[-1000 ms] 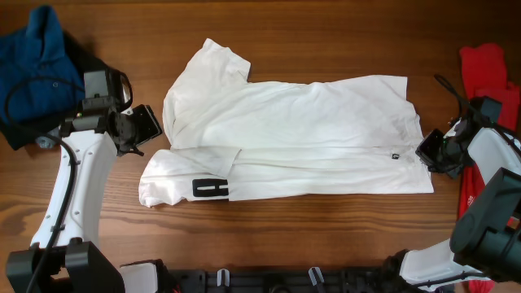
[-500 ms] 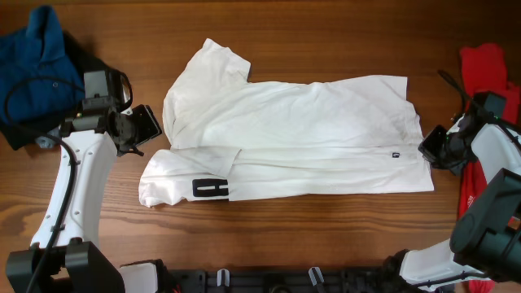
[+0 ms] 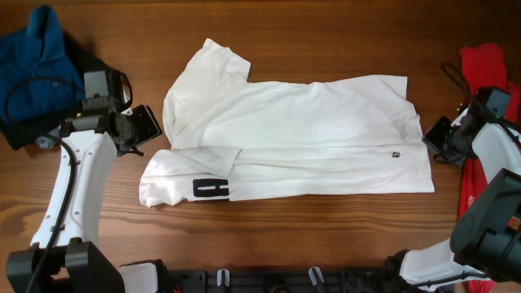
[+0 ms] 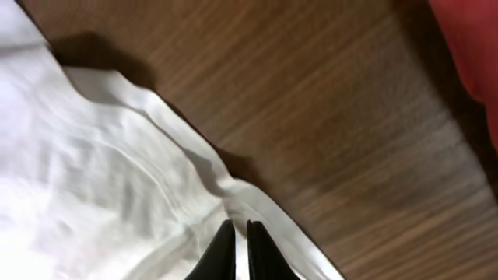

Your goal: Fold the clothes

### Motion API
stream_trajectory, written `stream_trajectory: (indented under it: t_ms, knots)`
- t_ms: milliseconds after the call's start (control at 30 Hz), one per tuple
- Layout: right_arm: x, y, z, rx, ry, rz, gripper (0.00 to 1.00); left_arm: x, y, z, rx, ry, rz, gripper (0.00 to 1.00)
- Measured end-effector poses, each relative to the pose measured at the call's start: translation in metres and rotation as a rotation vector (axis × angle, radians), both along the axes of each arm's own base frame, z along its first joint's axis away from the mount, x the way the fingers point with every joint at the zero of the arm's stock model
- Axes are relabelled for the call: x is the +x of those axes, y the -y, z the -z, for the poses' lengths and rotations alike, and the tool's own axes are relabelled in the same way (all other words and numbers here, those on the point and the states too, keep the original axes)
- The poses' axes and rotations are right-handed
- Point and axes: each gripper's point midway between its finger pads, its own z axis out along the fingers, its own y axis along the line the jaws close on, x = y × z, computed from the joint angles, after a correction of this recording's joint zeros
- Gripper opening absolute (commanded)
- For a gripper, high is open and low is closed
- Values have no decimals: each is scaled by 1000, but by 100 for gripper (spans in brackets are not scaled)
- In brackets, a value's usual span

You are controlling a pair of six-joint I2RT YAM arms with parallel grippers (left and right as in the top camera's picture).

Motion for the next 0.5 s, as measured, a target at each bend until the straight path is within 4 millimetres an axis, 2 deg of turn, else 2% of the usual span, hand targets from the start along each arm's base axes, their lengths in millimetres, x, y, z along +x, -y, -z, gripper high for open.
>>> stream_trajectory:
  t_ms: [200, 267, 400, 500]
  knots:
    - [10, 0, -3, 5, 44, 0, 6, 0, 0, 0, 0, 0, 0, 63]
    - [10, 0, -3, 9, 44, 0, 8, 0, 0, 0, 0, 0, 0, 63]
    - [1, -6, -1, 34, 5, 2, 14, 1, 0, 0, 1, 3, 0, 64]
    - [-8, -18, 1, 88, -23, -32, 18, 6, -1, -2, 3, 24, 0, 64]
